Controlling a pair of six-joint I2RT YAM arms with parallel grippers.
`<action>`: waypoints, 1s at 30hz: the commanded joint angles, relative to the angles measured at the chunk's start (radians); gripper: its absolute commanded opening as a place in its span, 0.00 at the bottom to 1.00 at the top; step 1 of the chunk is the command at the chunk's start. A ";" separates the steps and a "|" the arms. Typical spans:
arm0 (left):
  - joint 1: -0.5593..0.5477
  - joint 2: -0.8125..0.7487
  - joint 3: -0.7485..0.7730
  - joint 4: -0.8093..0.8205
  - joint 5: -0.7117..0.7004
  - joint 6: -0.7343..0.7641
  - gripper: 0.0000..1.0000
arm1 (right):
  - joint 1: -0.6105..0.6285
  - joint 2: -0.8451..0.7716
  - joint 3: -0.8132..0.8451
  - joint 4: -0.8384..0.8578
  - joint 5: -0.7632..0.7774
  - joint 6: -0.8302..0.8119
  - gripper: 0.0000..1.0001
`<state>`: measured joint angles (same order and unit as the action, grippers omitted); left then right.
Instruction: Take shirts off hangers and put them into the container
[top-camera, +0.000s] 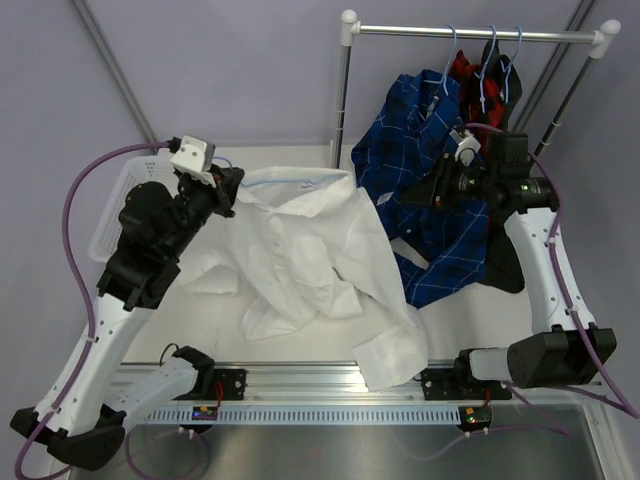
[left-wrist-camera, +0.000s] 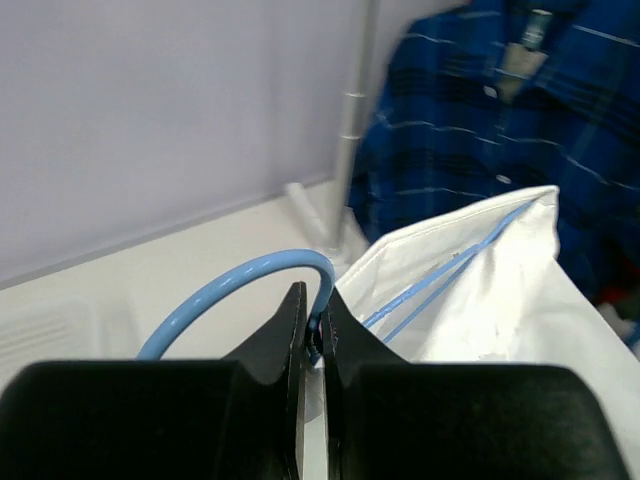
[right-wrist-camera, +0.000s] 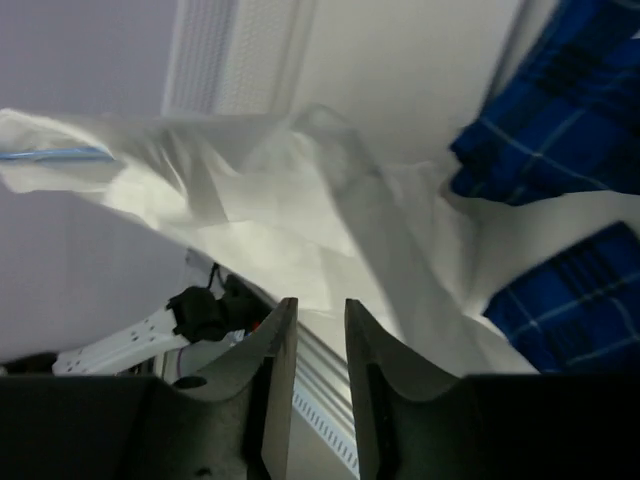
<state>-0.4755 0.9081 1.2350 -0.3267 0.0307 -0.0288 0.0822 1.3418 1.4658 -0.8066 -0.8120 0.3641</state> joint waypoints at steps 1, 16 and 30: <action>0.035 -0.037 0.060 0.069 -0.130 0.050 0.00 | -0.047 -0.084 0.027 -0.020 0.147 -0.091 0.38; -0.020 0.057 0.107 -0.006 -0.084 0.047 0.00 | 0.226 -0.093 0.145 0.168 0.439 -0.109 0.63; -0.028 0.041 0.104 -0.021 0.135 0.087 0.00 | 0.358 0.186 0.378 0.116 0.396 -0.283 0.69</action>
<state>-0.4980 0.9657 1.3155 -0.3748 0.0742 0.0326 0.4377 1.5238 1.7897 -0.6823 -0.4110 0.1619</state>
